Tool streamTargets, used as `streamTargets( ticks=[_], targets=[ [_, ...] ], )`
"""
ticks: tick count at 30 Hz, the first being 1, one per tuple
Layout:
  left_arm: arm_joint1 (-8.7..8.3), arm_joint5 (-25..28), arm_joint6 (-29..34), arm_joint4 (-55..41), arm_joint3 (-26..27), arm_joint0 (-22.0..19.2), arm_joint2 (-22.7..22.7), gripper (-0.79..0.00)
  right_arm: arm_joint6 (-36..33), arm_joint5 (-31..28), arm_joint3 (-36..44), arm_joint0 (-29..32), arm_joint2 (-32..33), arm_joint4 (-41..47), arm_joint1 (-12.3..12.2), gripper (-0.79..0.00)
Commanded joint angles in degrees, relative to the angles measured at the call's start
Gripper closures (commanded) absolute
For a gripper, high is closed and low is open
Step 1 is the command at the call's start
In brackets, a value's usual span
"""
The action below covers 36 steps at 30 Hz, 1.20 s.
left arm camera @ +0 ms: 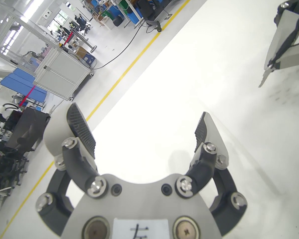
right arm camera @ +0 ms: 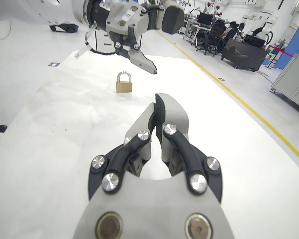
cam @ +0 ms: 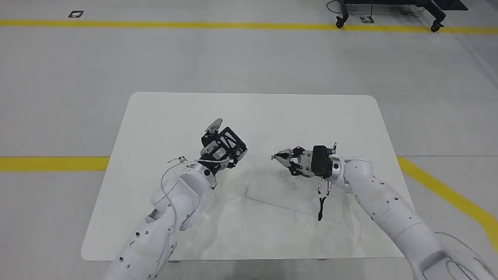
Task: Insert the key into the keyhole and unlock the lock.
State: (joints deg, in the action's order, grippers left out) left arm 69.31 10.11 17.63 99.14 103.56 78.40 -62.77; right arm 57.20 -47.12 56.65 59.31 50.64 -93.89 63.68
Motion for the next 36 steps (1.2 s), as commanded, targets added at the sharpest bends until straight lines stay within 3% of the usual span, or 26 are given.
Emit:
streamTargets(
  ticks=[1,16,18,20,24,28,30,36],
  targets=[
    [0.01,0.0,0.4,-3.7,0.1,0.2,-1.5,-0.785,-1.1,-1.1,2.2,0.8,-0.2,5.8,-0.7,0.0],
    [0.01,0.0,0.4,-3.7,0.1,0.2,-1.5,-0.785,-2.4,-2.4,3.4,1.1,-0.2,7.8,-1.3,0.0],
    [0.05,-0.3,-0.9,-6.6,0.2,0.9,-2.4,-0.785,-3.1,-2.9,4.4,2.1,0.0,11.6,-1.1,0.0],
    [0.09,2.1,-3.4,-14.4,0.4,1.8,-4.0,-0.785,-4.8,-4.8,5.6,2.7,-0.1,16.5,-0.8,0.0],
    [-0.17,13.5,-5.5,-36.9,-1.7,2.5,-9.3,-0.785,-10.9,-10.8,8.1,3.8,-0.1,31.3,-0.3,0.0],
    [-0.65,24.5,0.2,-61.3,-7.5,1.2,-13.2,-0.785,-10.9,-10.9,9.2,4.0,-2.3,39.1,-0.4,0.0],
    [-0.98,26.2,6.4,-71.8,-11.0,-0.7,-14.3,-0.785,-11.1,-10.9,9.0,3.6,-3.2,41.7,-0.7,0.0],
    [-1.03,26.7,7.5,-73.4,-11.5,-1.0,-14.3,-0.785,-11.1,-10.9,9.0,3.6,-3.2,41.7,-0.7,0.0]
  ],
)
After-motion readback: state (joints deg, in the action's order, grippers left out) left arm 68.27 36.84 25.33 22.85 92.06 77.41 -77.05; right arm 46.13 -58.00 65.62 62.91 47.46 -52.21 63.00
